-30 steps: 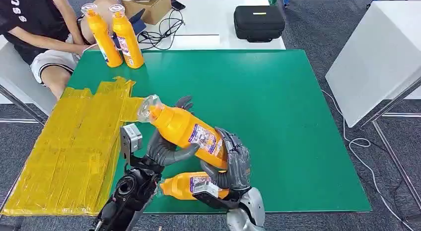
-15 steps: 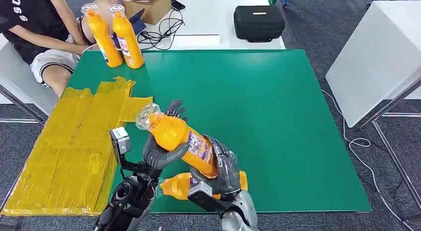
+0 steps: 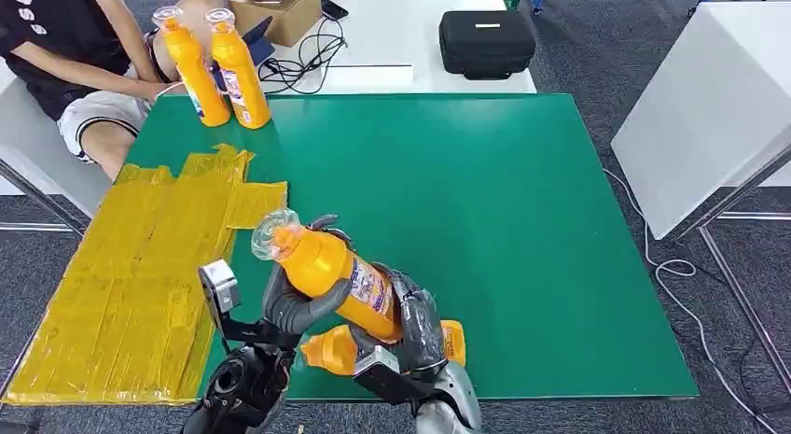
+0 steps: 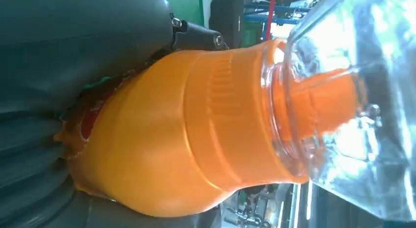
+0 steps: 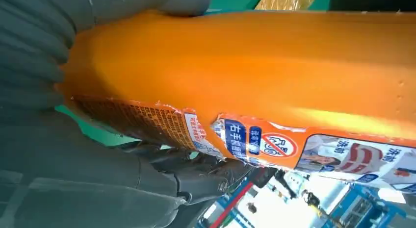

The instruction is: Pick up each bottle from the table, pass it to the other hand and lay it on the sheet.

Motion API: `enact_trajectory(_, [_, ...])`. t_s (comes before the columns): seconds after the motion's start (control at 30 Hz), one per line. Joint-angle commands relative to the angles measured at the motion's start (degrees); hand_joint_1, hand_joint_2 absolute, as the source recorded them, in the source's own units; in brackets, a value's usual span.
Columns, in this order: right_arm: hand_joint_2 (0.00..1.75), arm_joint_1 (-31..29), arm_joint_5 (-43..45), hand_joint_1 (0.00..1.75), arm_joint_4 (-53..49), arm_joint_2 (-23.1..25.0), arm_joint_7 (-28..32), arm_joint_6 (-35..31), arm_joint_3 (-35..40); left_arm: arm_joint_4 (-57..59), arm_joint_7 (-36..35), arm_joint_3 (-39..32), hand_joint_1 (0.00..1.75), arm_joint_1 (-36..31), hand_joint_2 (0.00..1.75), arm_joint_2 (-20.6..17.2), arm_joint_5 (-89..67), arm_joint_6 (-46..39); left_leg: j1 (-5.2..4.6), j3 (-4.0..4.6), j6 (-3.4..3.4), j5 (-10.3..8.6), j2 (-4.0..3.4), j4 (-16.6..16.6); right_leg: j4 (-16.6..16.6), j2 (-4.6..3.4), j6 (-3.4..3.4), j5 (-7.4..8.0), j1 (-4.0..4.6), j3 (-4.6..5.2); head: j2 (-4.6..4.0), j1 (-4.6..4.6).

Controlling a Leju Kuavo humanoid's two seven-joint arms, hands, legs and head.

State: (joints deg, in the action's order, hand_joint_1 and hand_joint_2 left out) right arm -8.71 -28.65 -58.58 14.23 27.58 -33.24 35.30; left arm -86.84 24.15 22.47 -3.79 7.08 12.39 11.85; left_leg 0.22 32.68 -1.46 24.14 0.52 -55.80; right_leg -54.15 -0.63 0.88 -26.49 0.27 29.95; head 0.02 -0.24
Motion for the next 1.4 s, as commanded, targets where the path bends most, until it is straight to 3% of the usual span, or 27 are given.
enact_trajectory(0.03, [1.75,-1.47,0.98,1.75,-0.6,-3.3,0.19,0.05,1.98,-1.37,0.42,1.21,1.75,1.07,1.75,-1.38,-0.93,-0.43,-0.01,-0.15,0.02,0.05,0.0,0.05,0.07,0.06,0.05,-0.04,-0.01,-0.17,0.0,0.02])
enact_trajectory(0.2, [1.75,0.17,1.33,1.75,-4.57,-4.8,0.59,-1.31,2.47,-3.42,1.63,0.49,1.75,3.22,1.75,-1.93,-1.7,-1.88,0.06,-0.38,0.06,0.17,-0.07,0.03,0.12,0.05,0.08,-0.12,0.06,-0.42,0.0,0.0])
enact_trajectory(0.23, [1.75,0.36,1.42,1.62,-4.95,-5.0,0.56,-1.44,2.52,-3.87,1.73,0.06,1.75,3.52,1.75,-2.02,-1.88,-2.25,0.02,-0.28,0.04,0.12,-0.04,0.05,0.1,0.05,0.07,-0.09,0.02,-0.3,0.0,0.02])
enact_trajectory(0.27, [1.75,0.94,2.11,0.75,-5.91,-5.07,1.03,-2.07,2.14,-4.3,1.89,-0.25,1.75,3.82,1.75,-2.08,-2.49,-3.03,0.01,-0.15,0.03,0.05,-0.02,0.06,0.09,0.04,0.04,-0.04,0.01,-0.17,0.0,0.02])
enact_trajectory(0.37, [1.75,0.94,2.11,0.75,-5.91,-5.07,1.03,-2.07,2.14,-4.3,1.89,-0.25,1.75,3.82,1.75,-2.08,-2.49,-3.03,0.03,-0.31,0.05,0.14,-0.05,0.06,0.12,0.05,0.06,-0.1,0.04,-0.34,0.0,0.02])
enact_trajectory(0.4, [1.75,0.94,2.11,0.0,-5.91,-5.07,1.03,-2.07,2.14,-4.3,1.89,-0.25,1.75,3.82,1.75,-2.08,-2.49,-3.03,0.01,-0.19,0.03,0.06,0.0,0.06,0.09,0.05,0.05,-0.05,0.01,-0.21,0.0,0.02])
enact_trajectory(0.53, [1.75,4.19,5.3,0.0,-12.59,-6.86,1.51,-0.86,1.75,-7.06,4.77,-1.93,1.75,5.01,1.75,-2.49,-11.79,-11.71,0.04,-0.33,0.06,0.14,-0.06,0.04,0.1,0.04,0.07,-0.1,0.04,-0.36,0.0,0.0])
enact_trajectory(0.6, [1.75,6.66,7.16,0.0,-17.84,-8.58,0.14,1.11,1.08,-9.24,4.12,-3.69,1.75,4.68,1.75,-2.57,-23.55,-22.79,0.04,-0.26,0.04,0.13,0.0,0.02,0.08,0.09,0.06,-0.11,0.04,-0.31,0.0,0.02])
enact_trajectory(0.67, [1.75,8.84,9.1,0.0,-22.43,-10.32,-1.96,5.11,-0.11,-10.08,2.75,-4.99,1.75,2.82,1.75,-3.91,-29.91,-28.38,0.02,-0.16,0.04,0.09,0.12,0.01,0.05,0.19,0.05,-0.11,0.02,-0.23,0.0,0.02])
enact_trajectory(0.93, [1.75,9.62,9.99,0.0,-23.44,-10.41,-1.94,6.25,-1.29,-8.9,2.55,-5.16,1.75,1.51,1.75,-5.24,-31.06,-29.71,0.03,-0.17,0.04,0.07,0.0,0.02,0.07,0.05,0.05,-0.05,0.03,-0.2,0.0,0.02])
enact_trajectory(1.03, [1.75,11.71,12.98,0.0,-26.7,-11.23,-1.09,7.9,-4.0,-6.12,2.12,-4.78,1.75,-2.67,1.75,-10.17,-32.51,-33.08,0.0,-0.13,0.03,0.01,0.09,0.05,0.06,0.15,0.03,-0.05,0.0,-0.16,0.0,0.0])
enact_trajectory(1.2, [1.75,15.2,12.82,0.0,-32.81,-13.16,-0.78,6.78,-7.87,-2.5,0.92,-4.92,1.75,-8.12,1.75,-13.33,-36.62,-33.18,0.05,-0.29,0.09,0.06,0.28,0.02,0.07,0.37,0.04,-0.13,0.05,-0.39,0.0,0.0])
enact_trajectory(1.33, [1.75,16.26,9.03,0.0,-35.43,-12.37,-3.01,6.83,-10.95,6.32,-8.35,-2.18,1.75,-16.81,1.75,-16.93,-65.46,-38.08,0.01,-0.12,0.04,-0.01,0.28,0.01,0.03,0.35,0.04,-0.08,0.01,-0.19,0.0,0.02])
enact_trajectory(1.4, [1.75,15.39,8.96,0.0,-34.83,-11.9,-4.07,8.47,-12.42,10.35,-10.19,-1.06,1.75,-20.45,1.75,-18.67,-71.91,-37.4,0.06,-0.26,0.08,0.05,0.33,-0.01,0.04,0.42,0.05,-0.13,0.06,-0.38,0.0,0.0])
